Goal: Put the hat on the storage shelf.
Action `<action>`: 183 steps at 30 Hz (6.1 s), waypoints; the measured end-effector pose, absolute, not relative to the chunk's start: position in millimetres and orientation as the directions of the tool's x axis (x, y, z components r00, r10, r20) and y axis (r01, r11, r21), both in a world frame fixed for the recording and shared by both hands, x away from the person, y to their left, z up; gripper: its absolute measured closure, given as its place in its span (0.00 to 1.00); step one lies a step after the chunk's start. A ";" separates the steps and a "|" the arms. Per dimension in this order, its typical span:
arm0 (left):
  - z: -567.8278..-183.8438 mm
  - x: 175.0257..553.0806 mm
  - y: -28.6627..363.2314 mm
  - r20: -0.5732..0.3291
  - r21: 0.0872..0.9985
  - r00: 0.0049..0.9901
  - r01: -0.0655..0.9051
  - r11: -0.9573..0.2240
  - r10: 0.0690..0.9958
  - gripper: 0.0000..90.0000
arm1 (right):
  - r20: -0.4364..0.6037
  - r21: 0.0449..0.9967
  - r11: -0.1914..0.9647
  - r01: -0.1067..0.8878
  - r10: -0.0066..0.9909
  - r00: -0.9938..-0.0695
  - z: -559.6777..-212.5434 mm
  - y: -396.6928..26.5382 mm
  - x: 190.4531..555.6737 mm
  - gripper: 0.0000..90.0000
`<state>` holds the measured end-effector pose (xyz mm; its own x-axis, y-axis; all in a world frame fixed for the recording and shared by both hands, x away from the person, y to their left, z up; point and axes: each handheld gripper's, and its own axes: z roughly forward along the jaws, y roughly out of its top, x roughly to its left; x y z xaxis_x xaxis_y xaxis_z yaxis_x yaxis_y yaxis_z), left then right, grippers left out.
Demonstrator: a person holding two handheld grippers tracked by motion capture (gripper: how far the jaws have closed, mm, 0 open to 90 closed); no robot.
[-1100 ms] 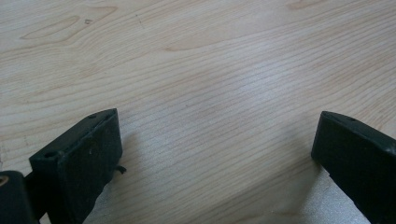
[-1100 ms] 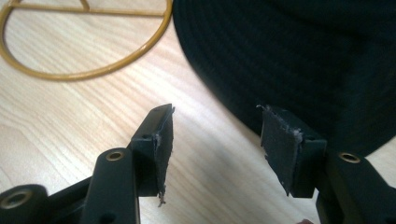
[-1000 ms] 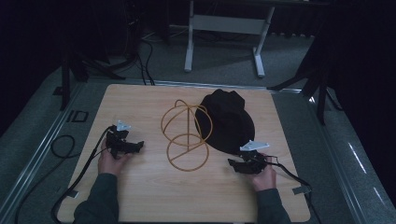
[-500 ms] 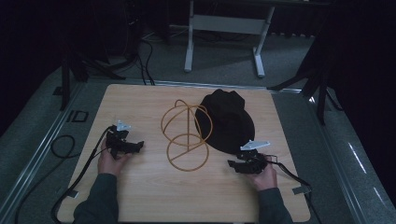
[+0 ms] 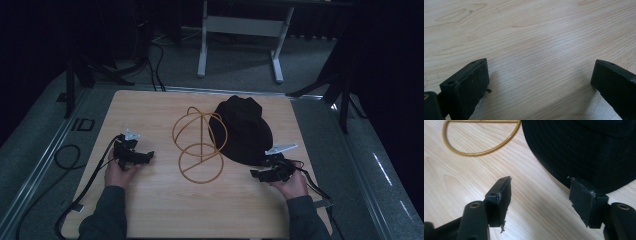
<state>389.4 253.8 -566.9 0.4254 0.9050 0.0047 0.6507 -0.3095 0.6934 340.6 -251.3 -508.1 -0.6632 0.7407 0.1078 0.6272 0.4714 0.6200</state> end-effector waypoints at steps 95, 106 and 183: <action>-566.7 389.4 253.8 0.005 0.692 0.425 0.652 -0.310 0.905 0.02 | -0.051 0.199 0.677 0.708 0.729 -0.683 -435.7 -198.8 492.8 0.58; -566.6 389.4 253.9 0.005 0.691 0.426 0.652 -0.311 0.905 0.02 | 0.033 0.127 0.657 0.743 0.746 -0.665 -439.9 -195.4 512.6 0.64; -566.8 389.5 253.8 0.004 0.693 0.425 0.651 -0.309 0.905 0.02 | -0.024 0.324 0.728 0.605 0.645 -0.764 -366.6 -229.8 456.8 0.97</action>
<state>389.5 253.8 -566.8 0.4250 0.9052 0.0041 0.6514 -0.3090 0.6930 456.8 -229.8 -366.6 -0.7637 0.6452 -0.0238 0.6045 0.7276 0.3244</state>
